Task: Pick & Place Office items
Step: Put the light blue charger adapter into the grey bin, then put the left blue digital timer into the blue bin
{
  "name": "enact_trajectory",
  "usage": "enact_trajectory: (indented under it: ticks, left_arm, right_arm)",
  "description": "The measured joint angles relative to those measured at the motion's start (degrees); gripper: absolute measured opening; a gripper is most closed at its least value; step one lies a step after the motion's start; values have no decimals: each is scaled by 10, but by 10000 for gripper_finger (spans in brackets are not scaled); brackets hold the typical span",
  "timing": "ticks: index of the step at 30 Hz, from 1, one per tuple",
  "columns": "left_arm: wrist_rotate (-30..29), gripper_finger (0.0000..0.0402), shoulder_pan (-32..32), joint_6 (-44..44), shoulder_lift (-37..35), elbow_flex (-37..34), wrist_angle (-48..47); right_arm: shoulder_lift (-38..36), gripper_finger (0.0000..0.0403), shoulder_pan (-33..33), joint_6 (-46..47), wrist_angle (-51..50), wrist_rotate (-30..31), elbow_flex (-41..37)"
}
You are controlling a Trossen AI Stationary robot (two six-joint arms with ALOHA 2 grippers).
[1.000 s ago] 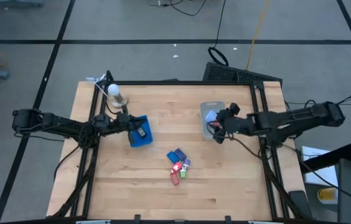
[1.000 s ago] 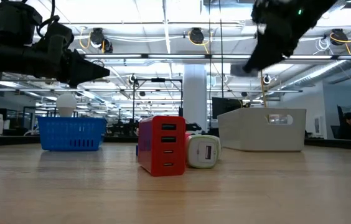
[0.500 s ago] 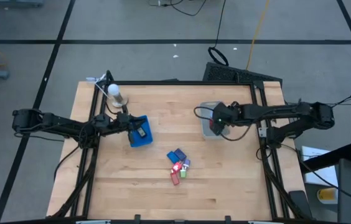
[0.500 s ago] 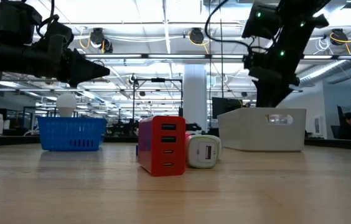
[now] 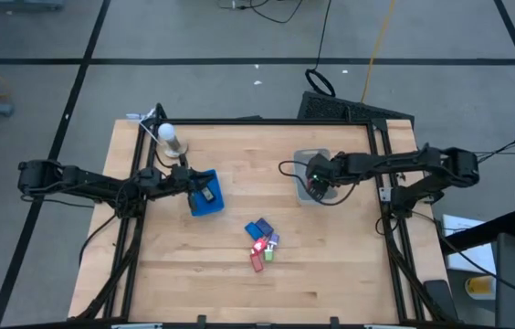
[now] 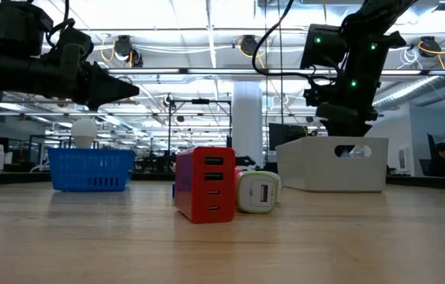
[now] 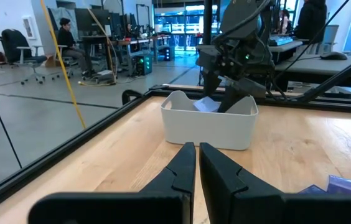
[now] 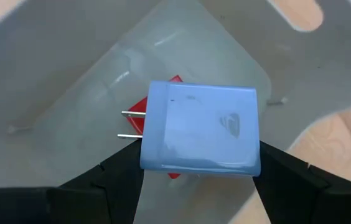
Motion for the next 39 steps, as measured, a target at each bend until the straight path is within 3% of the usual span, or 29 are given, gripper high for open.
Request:
enact_trajectory:
  ticks: [3, 13, 20, 29, 33, 39]
  left_arm:
    - [0, 26, 0, 0, 0, 0, 0]
    - [1, 26, 0, -2, 0, 0, 0]
    - [1, 26, 0, 0, 0, 0, -2]
    - [1, 26, 0, 3, 0, 0, -6]
    - [1, 26, 0, 3, 0, 0, -10]
    - [1, 26, 0, -9, 0, 0, -11]
  right_arm:
    - [0, 257, 0, -17, 2, 0, 0]
    - [-9, 345, 0, -40, 20, -15, 0]
    - [-79, 338, 11, -77, 98, -24, 0]
    - [-215, 245, 103, -191, 299, 0, -19]
    - [-258, 169, 140, -204, 426, -30, -80]
    - [-296, 42, 179, -194, 615, -27, -213]
